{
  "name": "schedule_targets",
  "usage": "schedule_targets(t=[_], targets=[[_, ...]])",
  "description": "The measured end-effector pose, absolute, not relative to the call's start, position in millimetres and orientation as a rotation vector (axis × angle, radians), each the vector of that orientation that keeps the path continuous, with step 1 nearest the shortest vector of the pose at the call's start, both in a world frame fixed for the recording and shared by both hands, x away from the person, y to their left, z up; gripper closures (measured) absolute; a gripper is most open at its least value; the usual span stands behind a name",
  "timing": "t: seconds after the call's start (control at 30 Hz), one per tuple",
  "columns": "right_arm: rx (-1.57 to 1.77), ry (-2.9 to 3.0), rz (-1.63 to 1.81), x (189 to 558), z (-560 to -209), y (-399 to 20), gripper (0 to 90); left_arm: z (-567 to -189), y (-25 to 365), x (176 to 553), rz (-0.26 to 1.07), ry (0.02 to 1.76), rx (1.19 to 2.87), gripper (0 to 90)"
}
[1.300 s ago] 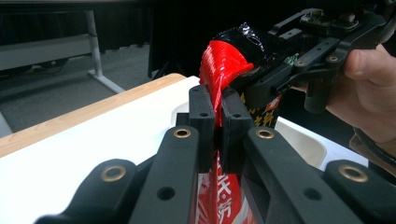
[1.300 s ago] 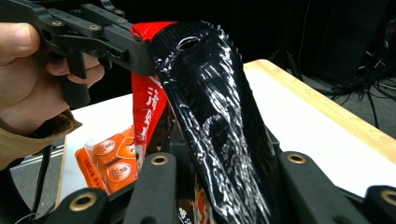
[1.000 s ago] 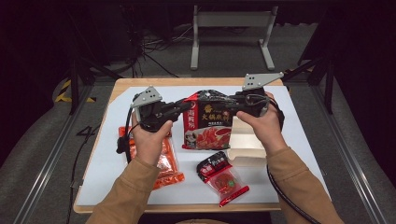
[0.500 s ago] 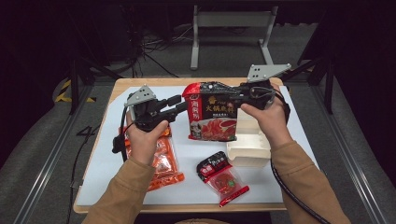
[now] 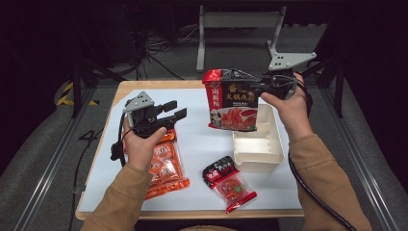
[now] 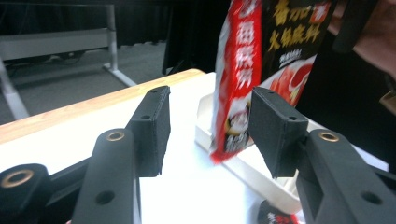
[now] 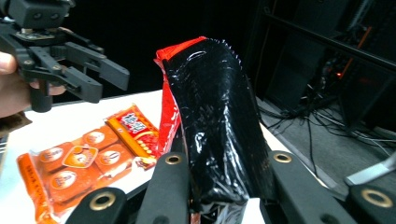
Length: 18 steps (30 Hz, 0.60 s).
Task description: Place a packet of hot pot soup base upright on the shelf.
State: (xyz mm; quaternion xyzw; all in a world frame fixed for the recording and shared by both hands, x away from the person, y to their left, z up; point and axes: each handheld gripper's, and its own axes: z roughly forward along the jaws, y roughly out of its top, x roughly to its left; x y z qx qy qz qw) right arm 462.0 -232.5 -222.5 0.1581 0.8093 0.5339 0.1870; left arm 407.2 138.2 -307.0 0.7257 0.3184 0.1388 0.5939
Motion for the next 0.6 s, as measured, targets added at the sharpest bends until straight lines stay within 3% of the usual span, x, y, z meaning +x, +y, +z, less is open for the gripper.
schedule_targets(t=[0.6], targets=[[0.532, 2.196, 1.463, 484.3, -221.4, -266.6, 77.6, -332.1, 170.5, 405.8, 0.335, 0.832, 1.678, 46.2]])
